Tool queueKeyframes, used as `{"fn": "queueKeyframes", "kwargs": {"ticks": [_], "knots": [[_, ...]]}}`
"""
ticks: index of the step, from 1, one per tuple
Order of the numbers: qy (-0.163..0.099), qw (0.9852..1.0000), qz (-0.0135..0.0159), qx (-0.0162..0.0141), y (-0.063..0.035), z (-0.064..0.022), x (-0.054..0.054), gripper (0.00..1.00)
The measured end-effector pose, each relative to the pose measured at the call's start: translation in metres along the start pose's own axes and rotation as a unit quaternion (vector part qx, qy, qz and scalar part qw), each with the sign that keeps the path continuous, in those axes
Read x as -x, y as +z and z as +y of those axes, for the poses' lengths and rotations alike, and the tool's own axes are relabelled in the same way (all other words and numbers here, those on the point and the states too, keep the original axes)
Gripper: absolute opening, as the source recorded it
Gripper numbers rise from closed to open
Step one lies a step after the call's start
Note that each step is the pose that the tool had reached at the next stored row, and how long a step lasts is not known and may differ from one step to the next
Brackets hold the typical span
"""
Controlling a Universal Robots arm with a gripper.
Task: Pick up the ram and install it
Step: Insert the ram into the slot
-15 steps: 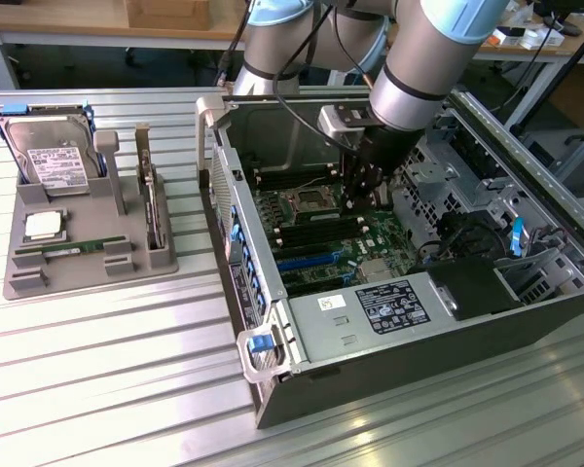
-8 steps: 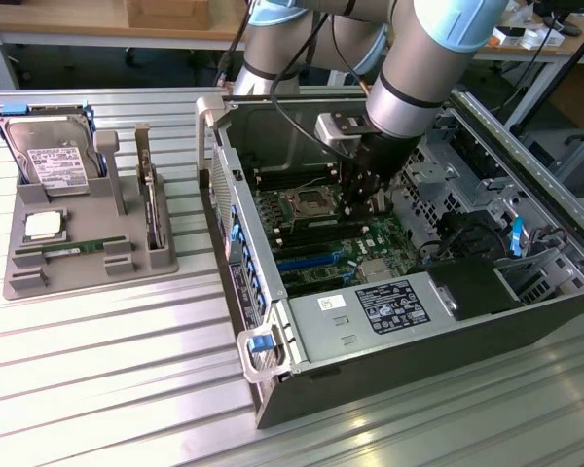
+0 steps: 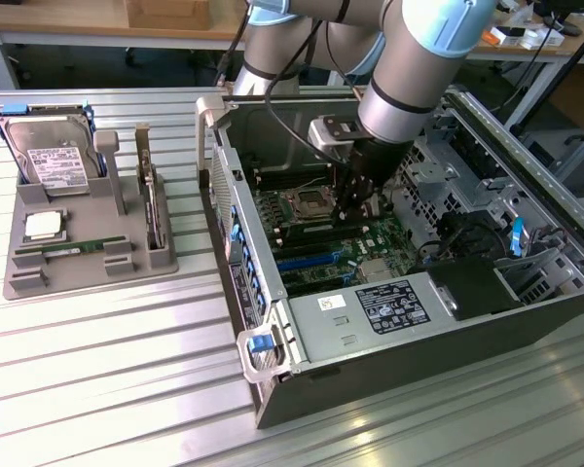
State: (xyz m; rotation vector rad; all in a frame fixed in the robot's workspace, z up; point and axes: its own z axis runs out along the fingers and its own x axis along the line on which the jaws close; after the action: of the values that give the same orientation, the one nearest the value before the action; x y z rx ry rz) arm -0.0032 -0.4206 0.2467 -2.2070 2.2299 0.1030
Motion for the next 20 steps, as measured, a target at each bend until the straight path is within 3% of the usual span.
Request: {"fn": "queueKeyframes", "kwargs": {"ticks": [7, 18, 20], "knots": [[-0.003, 1.0000, 0.0001, 0.0001, 0.0085, 0.0005, 0.000, 0.12], [-0.004, 1.0000, 0.0002, 0.0002, 0.0138, 0.0004, -0.001, 0.12], [-0.004, 1.0000, 0.0005, 0.0003, 0.0133, 0.0005, -0.001, 0.20]]}}
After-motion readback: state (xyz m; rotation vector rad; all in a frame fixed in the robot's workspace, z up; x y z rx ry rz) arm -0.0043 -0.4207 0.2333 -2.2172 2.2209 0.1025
